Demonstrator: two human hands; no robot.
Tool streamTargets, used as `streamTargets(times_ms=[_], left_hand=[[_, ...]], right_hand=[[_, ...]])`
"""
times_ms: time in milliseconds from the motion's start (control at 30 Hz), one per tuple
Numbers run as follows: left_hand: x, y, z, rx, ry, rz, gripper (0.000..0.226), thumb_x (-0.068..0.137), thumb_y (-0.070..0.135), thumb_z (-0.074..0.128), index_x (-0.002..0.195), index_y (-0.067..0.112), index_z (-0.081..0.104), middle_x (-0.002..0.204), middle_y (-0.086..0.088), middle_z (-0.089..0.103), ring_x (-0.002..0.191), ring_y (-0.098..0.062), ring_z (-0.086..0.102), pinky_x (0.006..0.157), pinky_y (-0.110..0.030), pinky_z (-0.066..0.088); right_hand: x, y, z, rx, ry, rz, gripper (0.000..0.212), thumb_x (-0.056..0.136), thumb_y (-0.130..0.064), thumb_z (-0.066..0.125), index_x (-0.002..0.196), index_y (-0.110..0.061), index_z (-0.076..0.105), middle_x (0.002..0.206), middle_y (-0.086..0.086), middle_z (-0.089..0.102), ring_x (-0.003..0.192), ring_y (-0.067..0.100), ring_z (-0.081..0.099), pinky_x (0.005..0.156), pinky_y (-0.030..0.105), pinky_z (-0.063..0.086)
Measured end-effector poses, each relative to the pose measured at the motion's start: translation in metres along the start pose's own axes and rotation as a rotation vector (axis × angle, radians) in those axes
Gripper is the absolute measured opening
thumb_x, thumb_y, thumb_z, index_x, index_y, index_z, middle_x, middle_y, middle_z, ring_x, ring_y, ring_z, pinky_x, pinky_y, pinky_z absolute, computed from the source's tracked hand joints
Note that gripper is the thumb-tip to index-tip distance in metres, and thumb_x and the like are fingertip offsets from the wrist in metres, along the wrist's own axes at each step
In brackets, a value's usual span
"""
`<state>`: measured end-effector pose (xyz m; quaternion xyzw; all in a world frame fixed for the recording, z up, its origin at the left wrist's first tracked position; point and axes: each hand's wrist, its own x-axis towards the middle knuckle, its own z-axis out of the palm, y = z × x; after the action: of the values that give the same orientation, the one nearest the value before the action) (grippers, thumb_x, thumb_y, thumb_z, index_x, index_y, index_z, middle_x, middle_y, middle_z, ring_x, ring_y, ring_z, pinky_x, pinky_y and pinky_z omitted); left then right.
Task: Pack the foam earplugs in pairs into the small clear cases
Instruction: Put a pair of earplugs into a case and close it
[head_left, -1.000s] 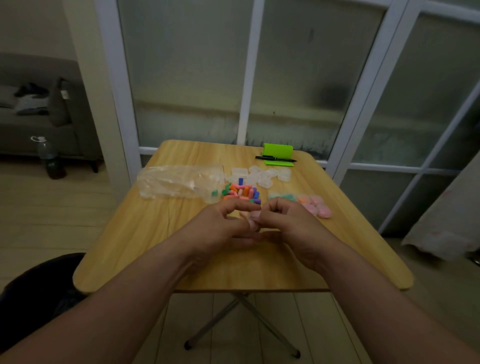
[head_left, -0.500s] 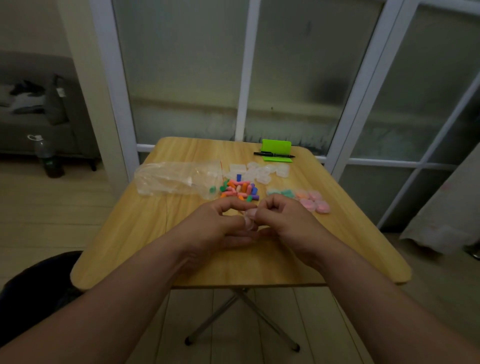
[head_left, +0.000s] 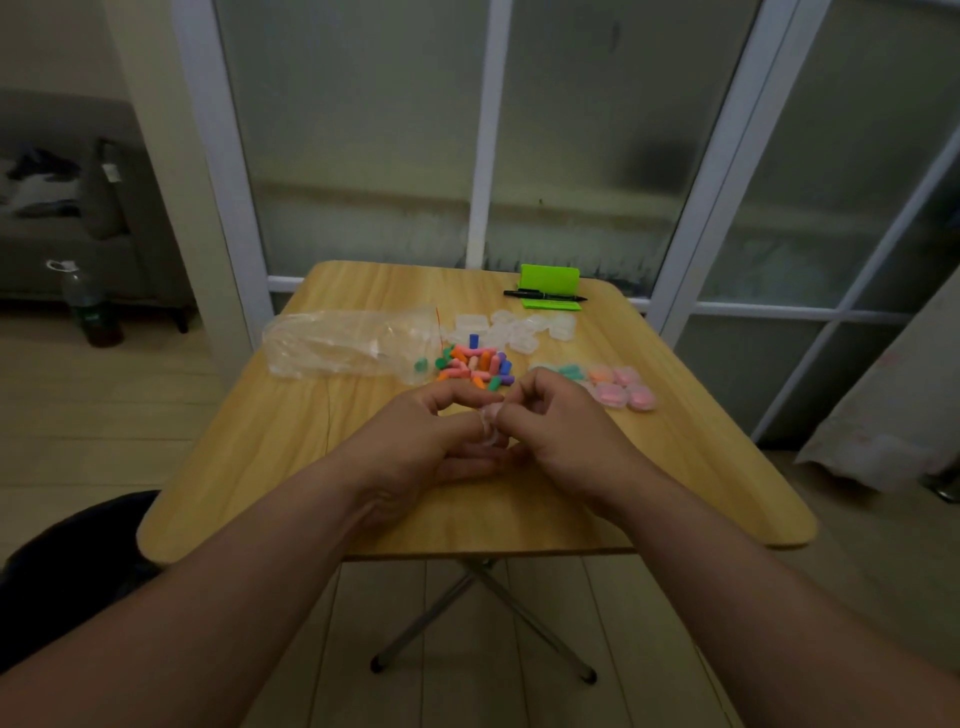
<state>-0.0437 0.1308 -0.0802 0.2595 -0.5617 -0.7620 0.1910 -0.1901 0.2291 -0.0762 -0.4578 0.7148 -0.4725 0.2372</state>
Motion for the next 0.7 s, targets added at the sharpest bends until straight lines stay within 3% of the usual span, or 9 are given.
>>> streamTargets(times_ms=[133, 267, 333, 467, 600, 700], left_hand=[[0.0, -0.001, 0.0, -0.011, 0.051, -0.001, 0.025, 0.093, -0.005, 0.063, 0.112, 0.008, 0.072, 0.098, -0.022, 0.077, 0.089, -0.03, 0.079, 0.07, -0.032, 0.065], [-0.002, 0.002, -0.004, -0.042, 0.104, -0.015, 0.032, 0.096, -0.006, 0.052, 0.117, 0.008, 0.071, 0.101, -0.024, 0.075, 0.095, -0.037, 0.078, 0.075, -0.037, 0.067], [-0.004, 0.001, -0.005, -0.039, 0.124, -0.011, 0.031, 0.097, -0.006, 0.05, 0.12, 0.006, 0.069, 0.097, -0.022, 0.073, 0.09, -0.034, 0.079, 0.078, -0.039, 0.066], [-0.007, 0.003, -0.007, -0.098, 0.121, -0.035, 0.031, 0.101, -0.004, 0.043, 0.126, 0.003, 0.06, 0.113, -0.029, 0.072, 0.091, -0.037, 0.079, 0.08, -0.043, 0.066], [-0.014, 0.007, -0.008, -0.133, -0.019, -0.16, 0.037, 0.1, -0.011, 0.045, 0.13, 0.008, 0.054, 0.109, -0.031, 0.075, 0.097, -0.037, 0.077, 0.081, -0.042, 0.066], [-0.016, 0.001, -0.008, -0.066, -0.167, -0.189, 0.045, 0.094, -0.015, 0.049, 0.135, 0.005, 0.055, 0.105, -0.023, 0.073, 0.084, -0.027, 0.073, 0.074, -0.033, 0.065]], right_hand=[[-0.001, -0.002, 0.007, -0.018, 0.055, -0.001, 0.015, 0.094, -0.021, 0.071, 0.103, -0.01, 0.064, 0.091, 0.011, 0.076, 0.08, 0.019, 0.071, 0.08, 0.051, 0.059], [-0.002, -0.002, 0.012, 0.003, 0.11, 0.017, 0.006, 0.098, -0.02, 0.063, 0.104, -0.02, 0.066, 0.094, 0.004, 0.074, 0.085, 0.023, 0.072, 0.078, 0.05, 0.059], [-0.003, -0.001, 0.019, -0.039, 0.118, -0.008, 0.008, 0.099, -0.022, 0.061, 0.104, -0.026, 0.066, 0.093, -0.002, 0.073, 0.083, 0.017, 0.071, 0.077, 0.046, 0.059], [-0.002, -0.001, 0.021, -0.236, 0.19, -0.059, 0.01, 0.102, -0.024, 0.059, 0.105, -0.026, 0.069, 0.091, -0.011, 0.068, 0.082, 0.005, 0.062, 0.07, 0.032, 0.052], [0.003, 0.002, 0.005, -0.245, 0.126, -0.082, 0.018, 0.101, -0.019, 0.061, 0.106, -0.025, 0.077, 0.096, -0.015, 0.07, 0.09, 0.001, 0.063, 0.073, 0.025, 0.047], [0.002, 0.004, 0.005, -0.306, 0.049, -0.189, 0.019, 0.104, -0.023, 0.061, 0.111, -0.029, 0.078, 0.099, -0.017, 0.071, 0.092, -0.002, 0.062, 0.074, 0.02, 0.048]])
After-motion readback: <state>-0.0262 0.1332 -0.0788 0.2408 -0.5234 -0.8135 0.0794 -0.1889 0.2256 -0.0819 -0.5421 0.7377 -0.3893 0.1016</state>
